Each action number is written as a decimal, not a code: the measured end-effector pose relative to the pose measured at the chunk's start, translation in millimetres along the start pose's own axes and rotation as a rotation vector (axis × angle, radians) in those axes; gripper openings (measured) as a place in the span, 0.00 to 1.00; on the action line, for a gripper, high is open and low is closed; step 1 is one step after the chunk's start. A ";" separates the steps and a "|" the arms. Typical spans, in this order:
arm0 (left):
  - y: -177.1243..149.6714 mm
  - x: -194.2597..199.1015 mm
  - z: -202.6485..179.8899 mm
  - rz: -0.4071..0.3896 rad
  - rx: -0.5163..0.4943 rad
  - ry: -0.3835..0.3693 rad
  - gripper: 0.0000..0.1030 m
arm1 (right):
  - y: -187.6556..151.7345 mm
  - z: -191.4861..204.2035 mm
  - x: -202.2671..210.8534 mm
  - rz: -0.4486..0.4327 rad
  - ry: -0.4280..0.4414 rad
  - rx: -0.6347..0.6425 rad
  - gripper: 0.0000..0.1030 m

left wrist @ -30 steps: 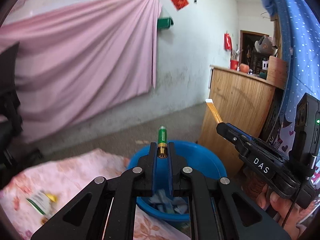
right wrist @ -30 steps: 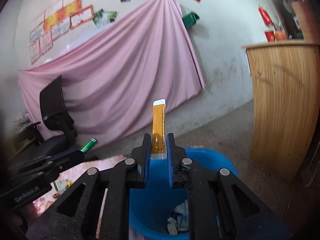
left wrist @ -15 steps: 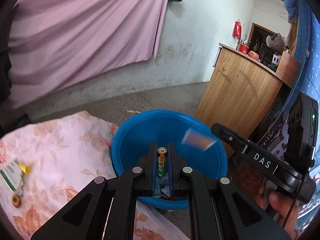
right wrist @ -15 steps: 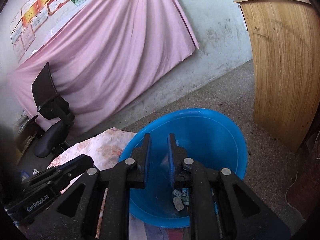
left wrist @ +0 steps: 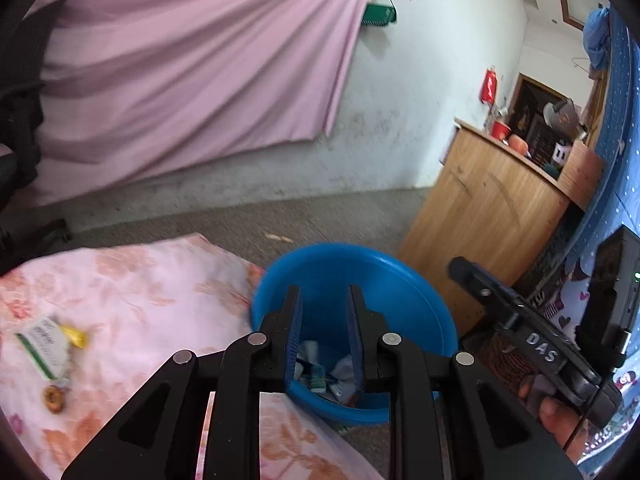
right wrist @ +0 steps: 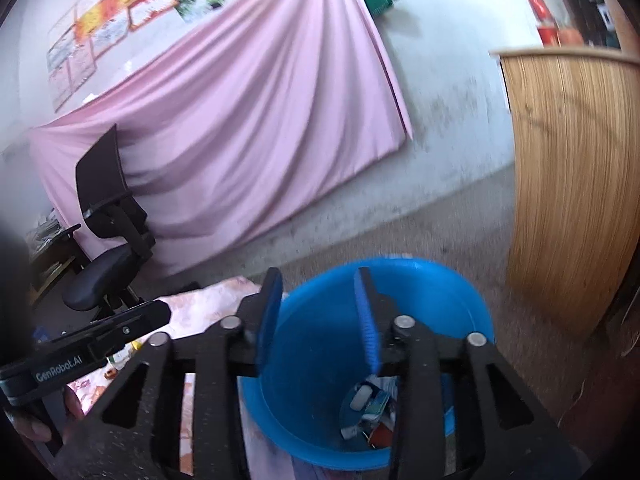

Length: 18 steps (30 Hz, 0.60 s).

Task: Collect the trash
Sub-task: 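Open both grippers to drop battery and strip into the basin, then move both tools back over the bed toward the white box and cap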

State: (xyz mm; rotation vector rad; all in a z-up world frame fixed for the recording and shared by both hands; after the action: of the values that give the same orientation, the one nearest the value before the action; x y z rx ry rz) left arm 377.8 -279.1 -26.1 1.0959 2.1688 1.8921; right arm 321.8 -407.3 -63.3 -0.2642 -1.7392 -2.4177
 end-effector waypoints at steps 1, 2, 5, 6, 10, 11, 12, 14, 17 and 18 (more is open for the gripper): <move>2.1 4.8 3.2 -0.014 0.000 0.009 0.19 | 3.5 4.8 3.0 -0.019 0.005 0.009 0.66; 6.2 13.0 7.5 -0.032 0.001 0.022 0.24 | 6.7 9.4 5.5 -0.036 0.010 0.016 0.68; 15.0 34.6 16.3 -0.091 0.005 0.052 0.39 | 15.9 25.3 12.5 -0.083 0.034 0.028 0.80; 17.8 41.2 19.4 -0.107 0.005 0.064 0.42 | 18.5 30.7 14.2 -0.094 0.043 0.030 0.83; 28.2 71.4 38.2 -0.182 0.028 0.114 0.69 | 30.2 55.0 22.1 -0.159 0.083 0.041 1.00; 30.2 80.6 44.4 -0.206 0.035 0.130 0.83 | 33.5 62.6 25.1 -0.183 0.098 0.041 1.00; 32.6 90.2 50.3 -0.239 0.040 0.150 0.89 | 35.4 67.6 26.8 -0.197 0.108 0.042 1.00; 36.4 113.8 62.0 -0.321 0.035 0.205 0.98 | 40.1 79.5 31.2 -0.236 0.125 0.045 1.00; 37.9 137.4 74.1 -0.363 0.003 0.266 0.98 | 46.8 99.7 39.7 -0.309 0.147 0.052 1.00; 37.8 146.3 78.1 -0.379 -0.010 0.289 0.98 | 48.1 104.7 41.8 -0.326 0.159 0.052 1.00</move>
State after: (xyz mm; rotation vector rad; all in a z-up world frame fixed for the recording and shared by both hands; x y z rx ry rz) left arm 323.8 -134.7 45.9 0.3832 2.2953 1.9698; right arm 297.6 -324.0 23.2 0.2304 -1.8924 -2.5172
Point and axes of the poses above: each gripper's, at about its wrist camera, not at the fingertips, and x roughly against the way its jaws point, z to its left, y to its top, the point moved 5 cm from there along -x, roughly the way its jaws point, and after that the axes turned 10 degrees about -z, right-handed, at the moved point
